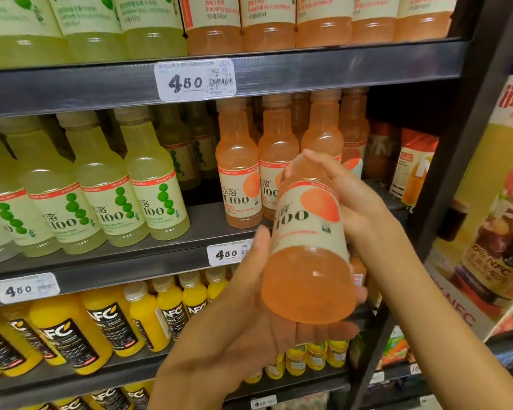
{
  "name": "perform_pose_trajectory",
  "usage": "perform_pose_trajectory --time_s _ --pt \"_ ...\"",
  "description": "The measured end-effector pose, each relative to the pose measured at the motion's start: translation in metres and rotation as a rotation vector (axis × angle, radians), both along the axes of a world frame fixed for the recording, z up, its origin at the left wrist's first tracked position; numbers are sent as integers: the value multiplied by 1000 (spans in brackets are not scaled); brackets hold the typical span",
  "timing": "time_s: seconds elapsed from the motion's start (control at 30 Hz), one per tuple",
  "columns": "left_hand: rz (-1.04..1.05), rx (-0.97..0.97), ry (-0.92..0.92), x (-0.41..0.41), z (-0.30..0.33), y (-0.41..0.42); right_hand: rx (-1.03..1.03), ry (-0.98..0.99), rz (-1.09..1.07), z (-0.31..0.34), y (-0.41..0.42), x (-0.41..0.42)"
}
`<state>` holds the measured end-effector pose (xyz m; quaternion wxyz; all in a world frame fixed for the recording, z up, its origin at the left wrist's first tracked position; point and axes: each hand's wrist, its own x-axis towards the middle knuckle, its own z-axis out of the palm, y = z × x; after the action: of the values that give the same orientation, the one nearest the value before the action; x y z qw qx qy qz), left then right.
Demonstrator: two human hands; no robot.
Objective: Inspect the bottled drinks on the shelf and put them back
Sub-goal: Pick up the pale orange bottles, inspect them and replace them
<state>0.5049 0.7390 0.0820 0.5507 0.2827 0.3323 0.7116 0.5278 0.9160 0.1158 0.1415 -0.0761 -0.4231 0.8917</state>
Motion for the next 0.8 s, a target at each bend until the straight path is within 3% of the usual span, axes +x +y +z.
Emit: perform_pose_trajectory --time_s 0.1,0.3,0.43,0.6,0.8 --pt "-127 -4 136 -2 -18 -11 30 117 -20 10 -3 -3" --pt "59 -79 397 -13 -37 3 408 356 -102 23 -13 5" --pt "242 -88 580 -25 -42 12 718 361 -136 25 -17 15" --pt "428 -106 742 -40 -48 23 874 414 -67 14 -22 23" --pt "476 -91 888 -48 -51 28 1045 510 140 11 -20 33"
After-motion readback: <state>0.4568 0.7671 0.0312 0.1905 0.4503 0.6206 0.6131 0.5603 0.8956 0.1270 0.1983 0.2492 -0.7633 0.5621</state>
